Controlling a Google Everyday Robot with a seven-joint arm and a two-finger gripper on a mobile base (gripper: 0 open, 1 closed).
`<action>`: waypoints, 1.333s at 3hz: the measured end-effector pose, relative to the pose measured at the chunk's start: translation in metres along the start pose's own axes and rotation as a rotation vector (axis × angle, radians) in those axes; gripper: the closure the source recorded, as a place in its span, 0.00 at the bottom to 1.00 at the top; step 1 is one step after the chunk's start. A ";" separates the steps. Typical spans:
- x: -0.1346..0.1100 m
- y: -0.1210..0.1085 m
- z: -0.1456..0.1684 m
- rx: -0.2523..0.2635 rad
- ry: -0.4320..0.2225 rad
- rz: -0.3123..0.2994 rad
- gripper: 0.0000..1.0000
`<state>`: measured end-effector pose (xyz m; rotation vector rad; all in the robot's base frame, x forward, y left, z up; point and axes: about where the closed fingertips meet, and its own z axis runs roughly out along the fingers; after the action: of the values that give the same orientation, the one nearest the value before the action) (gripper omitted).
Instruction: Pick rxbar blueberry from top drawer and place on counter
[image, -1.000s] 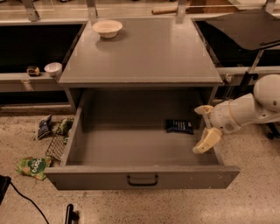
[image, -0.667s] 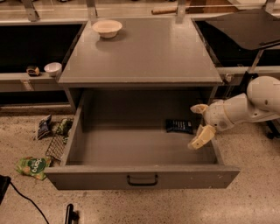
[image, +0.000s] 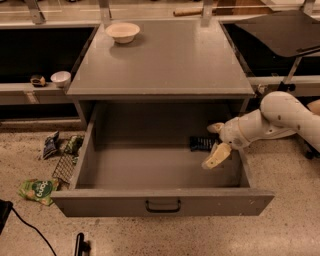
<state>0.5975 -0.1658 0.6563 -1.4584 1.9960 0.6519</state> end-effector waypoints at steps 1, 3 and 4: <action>0.000 0.000 0.002 -0.003 0.001 0.003 0.00; 0.006 -0.015 0.028 0.043 0.120 -0.112 0.00; 0.013 -0.025 0.038 0.051 0.143 -0.163 0.00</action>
Offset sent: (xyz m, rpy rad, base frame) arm 0.0132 0.0097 -0.0192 -0.1380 -0.0600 0.0336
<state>0.6252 -0.1556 0.6188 -1.6562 1.9574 0.4357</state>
